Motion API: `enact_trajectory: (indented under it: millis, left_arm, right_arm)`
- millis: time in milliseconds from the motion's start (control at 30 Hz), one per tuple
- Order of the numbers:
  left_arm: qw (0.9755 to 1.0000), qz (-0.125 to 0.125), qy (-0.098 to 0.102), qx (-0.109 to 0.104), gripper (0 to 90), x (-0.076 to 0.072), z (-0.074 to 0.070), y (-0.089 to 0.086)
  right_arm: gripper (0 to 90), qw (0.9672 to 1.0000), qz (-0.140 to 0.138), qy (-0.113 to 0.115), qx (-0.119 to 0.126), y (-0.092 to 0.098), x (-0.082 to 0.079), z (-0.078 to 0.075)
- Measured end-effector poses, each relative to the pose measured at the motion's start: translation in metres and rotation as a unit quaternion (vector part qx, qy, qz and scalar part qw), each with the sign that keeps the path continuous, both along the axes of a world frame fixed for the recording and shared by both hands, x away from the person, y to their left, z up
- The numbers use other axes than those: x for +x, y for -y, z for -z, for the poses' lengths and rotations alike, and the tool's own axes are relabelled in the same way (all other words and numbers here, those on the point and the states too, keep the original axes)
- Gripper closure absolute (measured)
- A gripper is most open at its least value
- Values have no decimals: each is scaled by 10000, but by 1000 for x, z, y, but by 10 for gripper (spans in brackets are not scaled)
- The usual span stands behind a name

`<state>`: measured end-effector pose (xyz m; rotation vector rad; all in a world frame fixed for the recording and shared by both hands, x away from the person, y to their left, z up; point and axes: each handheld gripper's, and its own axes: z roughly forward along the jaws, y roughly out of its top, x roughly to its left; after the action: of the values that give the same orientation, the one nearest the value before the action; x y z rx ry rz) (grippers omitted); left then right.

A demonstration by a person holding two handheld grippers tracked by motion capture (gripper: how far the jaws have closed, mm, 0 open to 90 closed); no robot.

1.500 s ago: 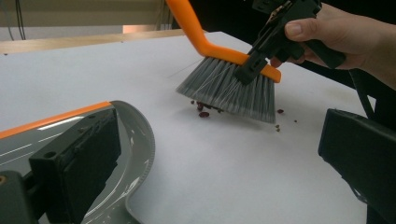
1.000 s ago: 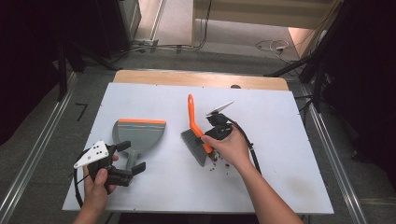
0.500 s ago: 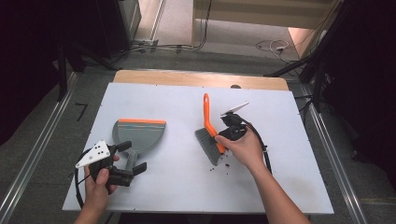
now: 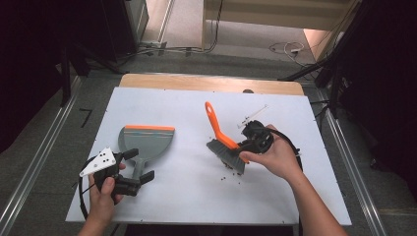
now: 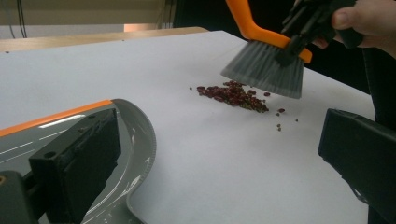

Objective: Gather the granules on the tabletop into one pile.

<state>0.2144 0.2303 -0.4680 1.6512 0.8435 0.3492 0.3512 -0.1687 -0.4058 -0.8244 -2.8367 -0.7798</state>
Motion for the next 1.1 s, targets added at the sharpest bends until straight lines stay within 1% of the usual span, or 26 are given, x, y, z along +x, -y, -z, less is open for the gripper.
enact_trajectory:
  millis: [33,67,100,133,200,233,267,300,333,400,467,500,533,567,600,633,667,733,800,933,967,1033,1067,1100]
  left_arm:
    - [10000,-4,-9,-8,0,0,0,0]
    - [10000,-9,-10,-1,0,0,0,1]
    - [10000,-14,-18,-8,0,0,0,1]
    - [10000,-16,-21,-13,0,0,0,1]
    - [10000,-18,-24,-22,0,0,0,2]
    - [10000,-12,-25,-15,0,0,0,2]
    - [10000,-17,-23,-20,0,0,0,2]
    - [10000,-21,-25,-17,0,0,0,2]
    - [10000,-26,-22,-14,0,0,0,2]
    - [10000,-38,-24,-26,0,0,0,1]
    - [10000,-43,-27,-21,0,0,1,1]
    - [10000,-41,-28,-22,0,0,1,0]
    - [10000,-37,-28,-22,0,0,1,0]
    - [10000,-35,-25,-15,0,0,1,1]
    - [10000,-37,-26,-11,0,0,0,1]
    - [10000,-35,-29,-15,0,0,1,1]
    - [10000,-36,-30,-15,0,0,1,1]
    - [10000,-38,-25,-12,0,0,0,1]
    - [10000,-32,-27,-3,0,0,1,1]
    - [10000,-29,-25,5,0,0,1,1]
    - [10000,-29,-26,3,0,0,1,1]
    - [10000,-33,-26,-3,0,0,1,1]
    - [10000,-28,-22,4,0,0,1,0]
    - [10000,-27,-24,2,0,0,1,0]
  right_arm:
    - [686,9996,-259,55,-50,0,-5,1]
    - [685,9987,-489,59,-116,0,-9,3]
    - [686,9972,-720,125,-178,0,-14,5]
    - [685,9957,-873,167,-265,-1,-18,7]
    - [685,9935,-1001,159,-518,-4,-24,10]
    - [685,9927,-1042,177,-574,-6,-27,11]
    - [685,9910,-1161,174,-650,-7,-28,13]
    - [685,9909,-1169,120,-658,-8,-30,13]
    - [685,9899,-1252,84,-652,-8,-32,14]
    - [685,9877,-1422,-24,-643,-10,-37,17]
    - [685,9848,-1587,-66,-707,-12,-40,22]
    - [685,9834,-1627,-59,-797,-13,-41,25]
    - [685,9828,-1637,-69,-850,-14,-41,28]
    - [685,9827,-1642,14,-858,-14,-40,30]
    - [685,9832,-1644,67,-797,-13,-36,30]
    - [685,9838,-1603,49,-796,-12,-35,30]
    - [685,9832,-1629,120,-816,-11,-32,30]
    - [685,9834,-1617,165,-802,-11,-25,30]
    - [685,9832,-1614,260,-810,-12,-19,30]
    - [685,9832,-1599,325,-821,-13,-7,29]
    - [685,9832,-1600,290,-835,-13,-5,29]
    - [685,9825,-1627,354,-832,-14,0,29]
    - [685,9827,-1612,322,-852,-14,2,29]
    - [685,9821,-1622,366,-888,-14,4,28]
